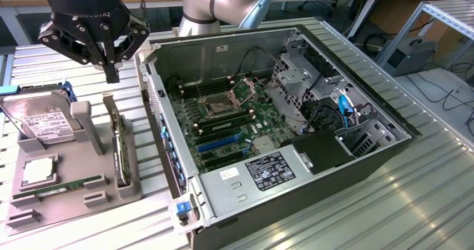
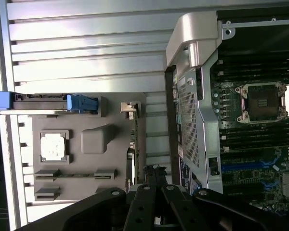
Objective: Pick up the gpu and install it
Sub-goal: 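Reach for the gpu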
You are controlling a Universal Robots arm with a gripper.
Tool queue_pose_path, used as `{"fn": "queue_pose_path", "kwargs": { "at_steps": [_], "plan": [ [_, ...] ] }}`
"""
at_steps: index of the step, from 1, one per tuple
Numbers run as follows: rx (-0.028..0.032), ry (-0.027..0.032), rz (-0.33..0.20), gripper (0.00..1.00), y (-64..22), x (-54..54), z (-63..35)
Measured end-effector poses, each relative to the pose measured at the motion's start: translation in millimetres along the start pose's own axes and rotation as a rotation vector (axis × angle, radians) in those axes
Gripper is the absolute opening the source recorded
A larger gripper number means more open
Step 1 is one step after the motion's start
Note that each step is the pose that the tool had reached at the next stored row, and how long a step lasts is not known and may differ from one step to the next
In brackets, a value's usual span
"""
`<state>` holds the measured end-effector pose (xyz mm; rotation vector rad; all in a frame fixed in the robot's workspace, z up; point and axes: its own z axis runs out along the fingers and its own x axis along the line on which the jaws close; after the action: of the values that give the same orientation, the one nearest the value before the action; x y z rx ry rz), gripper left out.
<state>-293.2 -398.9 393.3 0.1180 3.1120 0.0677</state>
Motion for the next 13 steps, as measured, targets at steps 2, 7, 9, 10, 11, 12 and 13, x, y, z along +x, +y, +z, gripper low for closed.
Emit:
{"fn": "queue_pose_path", "kwargs": {
  "at_steps": [2,7,9,10,11,12,13],
  "plan": [
    [0.0,0.0,0.0,0.11,-0.1,1.6,-0.1],
    [0.0001,0.0001,0.0,0.11,-0.5,6.1,-0.2],
    [0.0001,0.0,0.0,0.11,-0.6,7.6,-0.2],
    [0.0,0.0,0.0,0.11,-0.6,8.3,-0.2],
    [0.0,0.0,0.0,0.11,-0.7,9.0,-0.3],
    [0.0001,0.0001,0.0,0.11,-0.7,9.8,-0.3],
    [0.0001,0.0001,0.0,0.11,-0.8,10.5,-0.3]
  ]
}}
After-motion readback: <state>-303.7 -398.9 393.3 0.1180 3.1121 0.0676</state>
